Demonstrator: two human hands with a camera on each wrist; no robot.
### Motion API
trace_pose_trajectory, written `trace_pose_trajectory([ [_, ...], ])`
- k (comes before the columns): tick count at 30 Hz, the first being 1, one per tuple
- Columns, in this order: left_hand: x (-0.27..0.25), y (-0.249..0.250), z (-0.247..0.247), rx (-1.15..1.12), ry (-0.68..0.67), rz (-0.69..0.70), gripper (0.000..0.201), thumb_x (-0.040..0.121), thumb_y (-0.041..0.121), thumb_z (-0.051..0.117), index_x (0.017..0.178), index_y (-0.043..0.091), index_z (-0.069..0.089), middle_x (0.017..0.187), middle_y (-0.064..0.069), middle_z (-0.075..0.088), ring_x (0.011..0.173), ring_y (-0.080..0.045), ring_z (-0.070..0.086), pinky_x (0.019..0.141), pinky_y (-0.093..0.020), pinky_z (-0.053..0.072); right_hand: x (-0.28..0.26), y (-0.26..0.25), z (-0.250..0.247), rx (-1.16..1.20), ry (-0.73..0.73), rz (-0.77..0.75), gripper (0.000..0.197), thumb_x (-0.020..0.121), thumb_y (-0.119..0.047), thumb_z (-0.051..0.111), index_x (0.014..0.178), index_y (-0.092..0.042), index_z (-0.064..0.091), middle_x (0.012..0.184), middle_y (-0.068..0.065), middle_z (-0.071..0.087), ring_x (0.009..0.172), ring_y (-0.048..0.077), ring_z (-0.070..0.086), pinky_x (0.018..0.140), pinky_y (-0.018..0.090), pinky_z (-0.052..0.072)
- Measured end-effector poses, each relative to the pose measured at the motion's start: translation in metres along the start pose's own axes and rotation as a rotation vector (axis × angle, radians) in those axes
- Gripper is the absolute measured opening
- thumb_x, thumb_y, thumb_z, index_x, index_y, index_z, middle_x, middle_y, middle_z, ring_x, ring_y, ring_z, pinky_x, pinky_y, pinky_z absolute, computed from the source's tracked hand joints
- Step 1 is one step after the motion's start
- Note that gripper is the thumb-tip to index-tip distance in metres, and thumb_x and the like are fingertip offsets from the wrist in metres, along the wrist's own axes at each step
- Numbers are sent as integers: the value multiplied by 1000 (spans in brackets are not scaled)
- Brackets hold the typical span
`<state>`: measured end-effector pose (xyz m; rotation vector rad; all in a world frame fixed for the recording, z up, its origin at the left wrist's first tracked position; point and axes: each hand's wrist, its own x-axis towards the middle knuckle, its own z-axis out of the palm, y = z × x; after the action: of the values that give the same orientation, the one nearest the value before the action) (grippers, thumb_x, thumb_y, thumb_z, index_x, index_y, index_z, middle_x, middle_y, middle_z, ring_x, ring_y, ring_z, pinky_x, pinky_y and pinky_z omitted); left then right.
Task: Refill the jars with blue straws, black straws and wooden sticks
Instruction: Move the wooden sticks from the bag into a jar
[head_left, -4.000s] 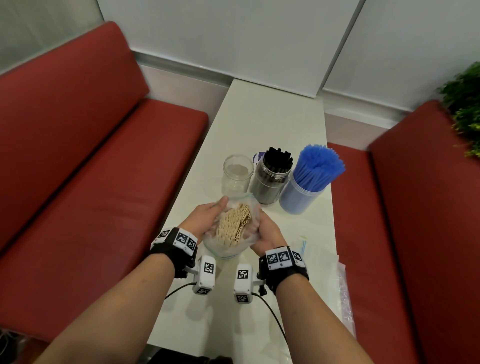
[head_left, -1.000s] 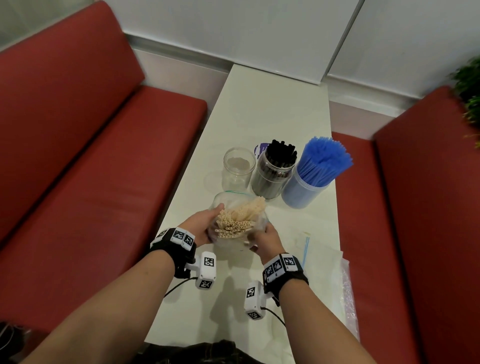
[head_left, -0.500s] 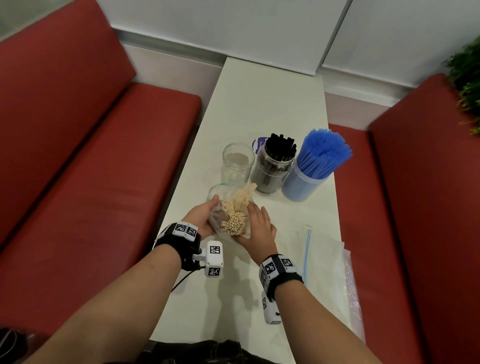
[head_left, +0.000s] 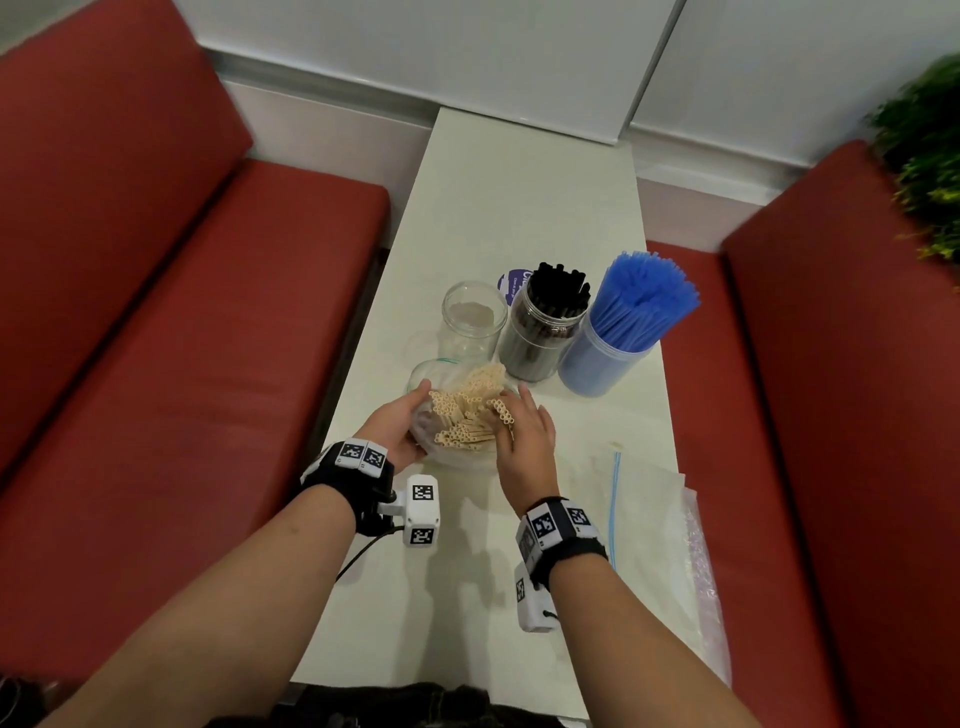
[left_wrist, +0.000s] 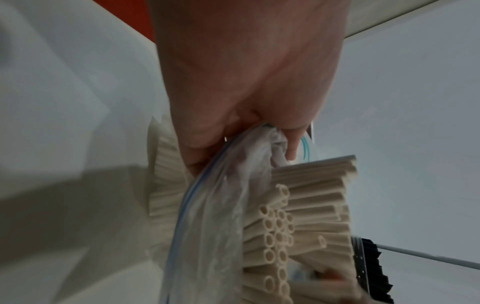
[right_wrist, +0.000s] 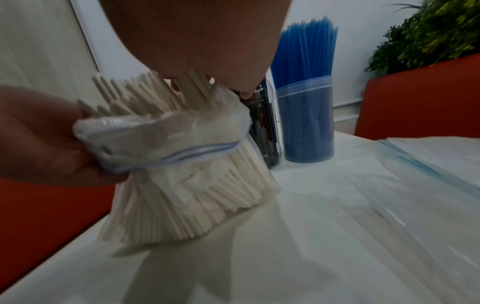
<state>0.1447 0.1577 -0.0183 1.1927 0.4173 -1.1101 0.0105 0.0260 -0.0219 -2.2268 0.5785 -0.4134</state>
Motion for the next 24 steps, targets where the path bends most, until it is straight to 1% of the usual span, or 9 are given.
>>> trace_pose_trajectory([
  [2, -1, 1, 0, -6, 13, 14, 62, 98, 50, 60, 144, 9, 51, 118, -11, 71, 89, -17, 76, 78, -36, 53, 8, -11, -7, 134, 14, 25, 33, 107, -24, 48, 139, -21, 54, 151, 0, 50, 143, 3, 35, 121, 36, 27],
  [4, -2, 2, -1, 3, 51, 18, 59, 97, 48, 63, 141, 9, 55, 106, -3, 73, 74, -10, 77, 62, -31, 54, 14, -22, -13, 269, 35, 64, 25, 107, -27, 47, 130, -28, 55, 124, -5, 68, 114, -2, 60, 97, 22, 49],
  [7, -4, 1, 0, 8, 72, 40, 58, 97, 46, 64, 142, 9, 55, 105, 7, 74, 65, -5, 73, 48, -27, 56, 21, -32, -16, 301, 103, 73, 10, 107, -32, 44, 115, -30, 50, 94, -10, 68, 85, 1, 64, 73, 19, 50],
  [10, -3, -3, -3, -13, 52, 32, 55, 98, 47, 63, 137, 7, 58, 84, 3, 76, 70, -15, 75, 61, -31, 60, 19, -32, -13, 346, 77, 122, 15, 108, -25, 44, 123, -23, 45, 101, 1, 69, 90, 14, 67, 78, 33, 55],
  [13, -4, -5, -3, -19, 16, 7, 55, 98, 49, 62, 132, 6, 63, 131, -18, 66, 108, -25, 72, 94, -43, 56, 19, -27, -13, 396, 48, 177, 21, 107, -21, 47, 128, -20, 47, 108, -5, 70, 95, 4, 67, 79, 29, 54],
  [16, -8, -6, 0, -22, 62, 26, 45, 97, 49, 64, 113, 7, 61, 137, -8, 56, 92, -14, 75, 79, -39, 54, 25, -32, -21, 489, 56, 170, 21, 107, -21, 48, 128, -19, 51, 114, -27, 66, 105, -14, 61, 82, 6, 45],
  [18, -9, -5, 1, -22, 90, 28, 45, 96, 49, 64, 112, 7, 59, 136, 0, 56, 81, -10, 75, 71, -36, 50, 30, -37, -24, 481, 83, 147, 18, 107, -21, 46, 124, -20, 52, 107, -32, 65, 103, -13, 60, 81, 3, 43],
  [21, -9, -4, 3, 18, 119, 40, 50, 96, 50, 63, 120, 7, 58, 97, 2, 73, 70, -10, 74, 64, -33, 47, 29, -43, -26, 468, 119, 122, 14, 108, -21, 44, 118, -14, 51, 105, -17, 65, 96, -8, 61, 79, 5, 43],
  [24, -11, -5, 2, 25, 122, 46, 40, 97, 49, 63, 109, 11, 60, 52, 4, 62, 59, -11, 69, 63, -31, 49, 25, -45, -24, 451, 122, 139, 12, 109, -21, 41, 114, -12, 47, 97, -12, 66, 86, -10, 62, 71, 5, 44],
])
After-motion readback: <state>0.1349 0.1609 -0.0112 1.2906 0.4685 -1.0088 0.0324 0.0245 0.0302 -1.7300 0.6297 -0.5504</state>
